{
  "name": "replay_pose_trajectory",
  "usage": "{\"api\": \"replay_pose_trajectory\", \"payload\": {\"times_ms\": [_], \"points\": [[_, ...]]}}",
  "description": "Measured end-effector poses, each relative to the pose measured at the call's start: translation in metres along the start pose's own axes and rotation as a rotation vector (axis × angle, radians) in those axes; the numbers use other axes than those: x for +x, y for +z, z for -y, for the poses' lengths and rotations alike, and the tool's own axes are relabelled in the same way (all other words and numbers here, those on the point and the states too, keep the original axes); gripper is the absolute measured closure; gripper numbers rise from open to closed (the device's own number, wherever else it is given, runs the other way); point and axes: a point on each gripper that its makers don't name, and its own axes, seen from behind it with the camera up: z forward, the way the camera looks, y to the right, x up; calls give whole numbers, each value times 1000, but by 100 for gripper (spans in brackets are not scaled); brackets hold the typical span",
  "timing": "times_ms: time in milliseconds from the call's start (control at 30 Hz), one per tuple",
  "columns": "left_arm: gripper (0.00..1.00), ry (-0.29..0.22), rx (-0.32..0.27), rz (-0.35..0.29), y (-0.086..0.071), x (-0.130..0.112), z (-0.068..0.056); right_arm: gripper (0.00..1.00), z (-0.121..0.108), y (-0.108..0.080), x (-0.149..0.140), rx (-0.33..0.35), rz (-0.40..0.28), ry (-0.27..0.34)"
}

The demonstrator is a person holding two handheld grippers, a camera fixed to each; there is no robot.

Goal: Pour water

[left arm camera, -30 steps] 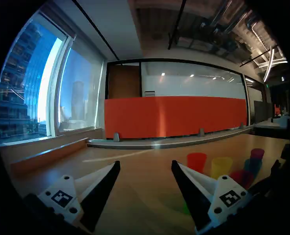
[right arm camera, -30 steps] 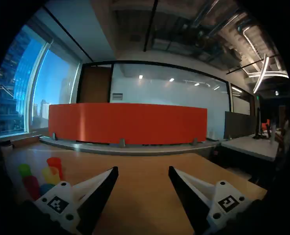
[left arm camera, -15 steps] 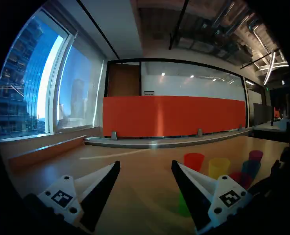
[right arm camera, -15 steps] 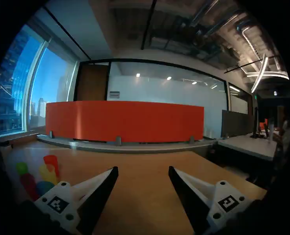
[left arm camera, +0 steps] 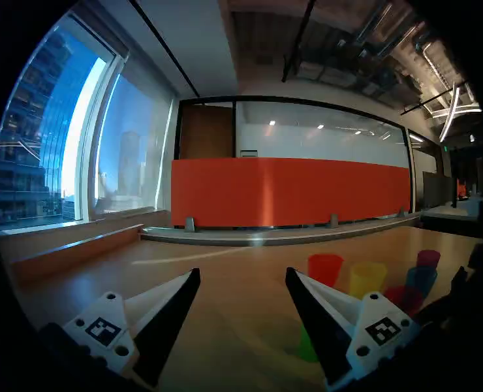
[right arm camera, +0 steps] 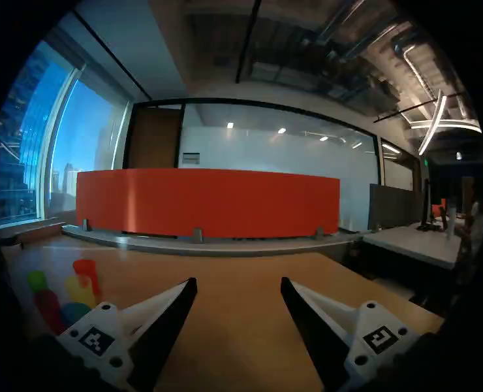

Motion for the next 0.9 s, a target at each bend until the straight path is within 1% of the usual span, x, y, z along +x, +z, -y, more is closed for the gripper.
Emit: {"api": "replay_pose_trajectory", "payload": {"times_ms": [300,600,767,900], "points": [[3,1,-9,20,4,-4,-2,1,-3,-2,1,-3,-1,-4],[3,2,-3,22,4,-5,0,1,-8,-7,-1,-2,-2,7],[3,3,-3,24,4,-5,0,1,-13,-9,1,-7,-8,-6],[3,4,-3,24,3,-5,0,1,-11,-9,-4,7,0,-17]]}}
